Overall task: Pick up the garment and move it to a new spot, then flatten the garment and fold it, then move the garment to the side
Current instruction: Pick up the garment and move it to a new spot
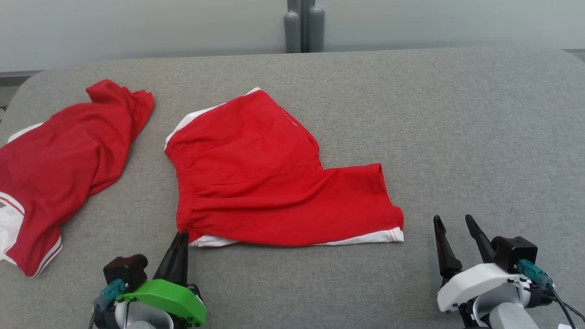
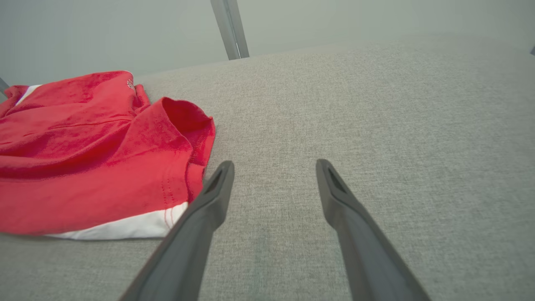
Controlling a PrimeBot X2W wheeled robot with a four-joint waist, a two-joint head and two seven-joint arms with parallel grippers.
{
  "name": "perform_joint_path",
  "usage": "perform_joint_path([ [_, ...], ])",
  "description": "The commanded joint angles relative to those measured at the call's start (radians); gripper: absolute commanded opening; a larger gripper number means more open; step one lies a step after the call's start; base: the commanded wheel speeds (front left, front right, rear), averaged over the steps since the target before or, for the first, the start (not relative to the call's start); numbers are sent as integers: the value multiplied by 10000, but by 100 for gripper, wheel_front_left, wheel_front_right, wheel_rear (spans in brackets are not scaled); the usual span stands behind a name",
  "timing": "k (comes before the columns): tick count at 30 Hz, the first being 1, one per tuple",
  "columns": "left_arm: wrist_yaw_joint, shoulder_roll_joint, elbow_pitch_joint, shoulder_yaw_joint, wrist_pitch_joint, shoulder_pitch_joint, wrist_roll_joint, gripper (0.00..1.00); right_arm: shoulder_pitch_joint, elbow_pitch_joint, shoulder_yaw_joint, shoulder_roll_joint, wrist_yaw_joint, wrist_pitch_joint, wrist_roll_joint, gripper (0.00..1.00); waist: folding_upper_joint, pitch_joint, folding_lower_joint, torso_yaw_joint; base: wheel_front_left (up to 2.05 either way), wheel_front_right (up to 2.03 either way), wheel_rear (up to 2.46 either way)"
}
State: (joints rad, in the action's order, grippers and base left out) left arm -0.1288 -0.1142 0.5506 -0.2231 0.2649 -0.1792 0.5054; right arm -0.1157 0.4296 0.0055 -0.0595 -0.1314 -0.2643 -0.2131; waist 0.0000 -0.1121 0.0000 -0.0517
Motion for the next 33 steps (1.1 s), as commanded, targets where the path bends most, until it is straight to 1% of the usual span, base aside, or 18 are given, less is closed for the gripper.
perform_joint_path([
  [1,-29,-95,15,-21,-9,65,-68,0,125,36,-45,8,14,-2,97,100,0,276,0,-418,0,0,0],
  [4,-29,-201,187,-91,-9,-90,-144,0,107,73,-71,23,14,-2,144,100,0,204,0,-318,0,0,0],
  [9,-29,-452,664,-144,-9,-639,-359,0,-150,8,-60,48,14,-1,178,100,0,-133,0,203,0,0,0],
  [15,-27,-582,1913,62,-9,-1537,-676,0,-367,-81,-56,44,14,-1,219,100,0,-632,0,1010,0,0,0],
  [20,-9,-574,3111,343,-9,-2087,-1008,0,-450,-198,14,47,14,-1,119,100,0,-756,0,1546,0,0,0],
  [21,5,-550,3197,428,-9,-2145,-1063,30,-464,-240,41,50,14,-1,83,100,0,-746,0,1606,0,0,0],
  [22,44,-516,3240,511,-9,-2158,-1140,69,-463,-285,77,50,14,-1,74,100,0,-726,0,1646,0,0,0],
  [23,79,-468,3230,599,-11,-2141,-1196,100,-452,-339,108,52,14,-1,35,100,0,-703,0,1659,0,0,0],
  [27,189,-309,3001,1013,-9,-1805,-1524,100,-384,-531,291,61,14,-1,-104,100,0,-546,0,1502,0,0,0],
  [28,253,-278,2880,1150,-9,-1705,-1602,100,-379,-567,333,65,14,-1,-134,100,0,-502,0,1421,0,0,0],
  [33,262,60,2044,1723,-9,-1166,-1974,100,-387,-685,665,69,14,-1,-348,100,0,-282,0,912,0,0,0],
])
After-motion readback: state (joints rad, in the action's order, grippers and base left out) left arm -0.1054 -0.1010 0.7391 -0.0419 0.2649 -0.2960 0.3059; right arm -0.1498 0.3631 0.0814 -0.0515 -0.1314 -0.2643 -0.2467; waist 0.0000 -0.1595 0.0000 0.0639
